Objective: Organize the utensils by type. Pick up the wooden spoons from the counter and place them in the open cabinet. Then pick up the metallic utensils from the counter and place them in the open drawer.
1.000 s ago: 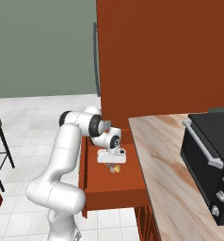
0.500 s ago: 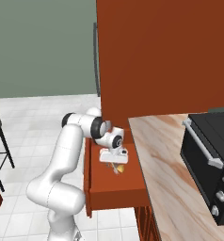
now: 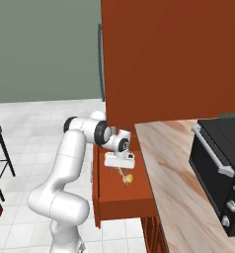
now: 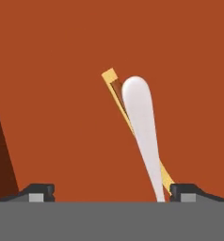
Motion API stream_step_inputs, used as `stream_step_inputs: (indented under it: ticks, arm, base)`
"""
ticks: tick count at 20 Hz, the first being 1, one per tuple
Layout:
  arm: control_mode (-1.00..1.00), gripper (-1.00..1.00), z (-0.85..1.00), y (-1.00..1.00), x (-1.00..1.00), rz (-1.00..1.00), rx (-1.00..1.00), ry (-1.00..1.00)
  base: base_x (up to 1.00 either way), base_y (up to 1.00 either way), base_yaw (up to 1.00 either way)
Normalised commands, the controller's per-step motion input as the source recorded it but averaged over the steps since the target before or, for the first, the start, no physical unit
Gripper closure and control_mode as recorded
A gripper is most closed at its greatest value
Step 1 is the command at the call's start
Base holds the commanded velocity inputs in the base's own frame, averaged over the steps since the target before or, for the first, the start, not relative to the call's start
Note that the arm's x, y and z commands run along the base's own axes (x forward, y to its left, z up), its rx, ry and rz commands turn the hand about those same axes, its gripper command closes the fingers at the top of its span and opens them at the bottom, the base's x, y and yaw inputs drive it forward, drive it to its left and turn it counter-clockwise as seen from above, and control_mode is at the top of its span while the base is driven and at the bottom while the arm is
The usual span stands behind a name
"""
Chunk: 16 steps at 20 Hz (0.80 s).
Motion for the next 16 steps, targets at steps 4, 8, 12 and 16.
stream_step_inputs:
  ticks: [4, 8, 12, 16]
  arm:
    - [-1.0, -1.0, 0.4, 0.04, -0.12, -0.01, -0.13, -0.04]
    - [-1.0, -1.0, 0.44, 0.14, -0.18, -0.04, -0.21, -0.09]
    - [-1.0, -1.0, 0.46, 0.2, -0.27, -0.04, -0.21, -0.18]
    - [-1.0, -1.0, 0.59, 0.18, -0.34, -0.03, -0.15, -0.19]
  base:
    - [0.0, 0.0, 0.0]
    - [0.0, 0.0, 0.0]
    - [0.0, 0.0, 0.0]
    - [0.0, 0.0, 0.0]
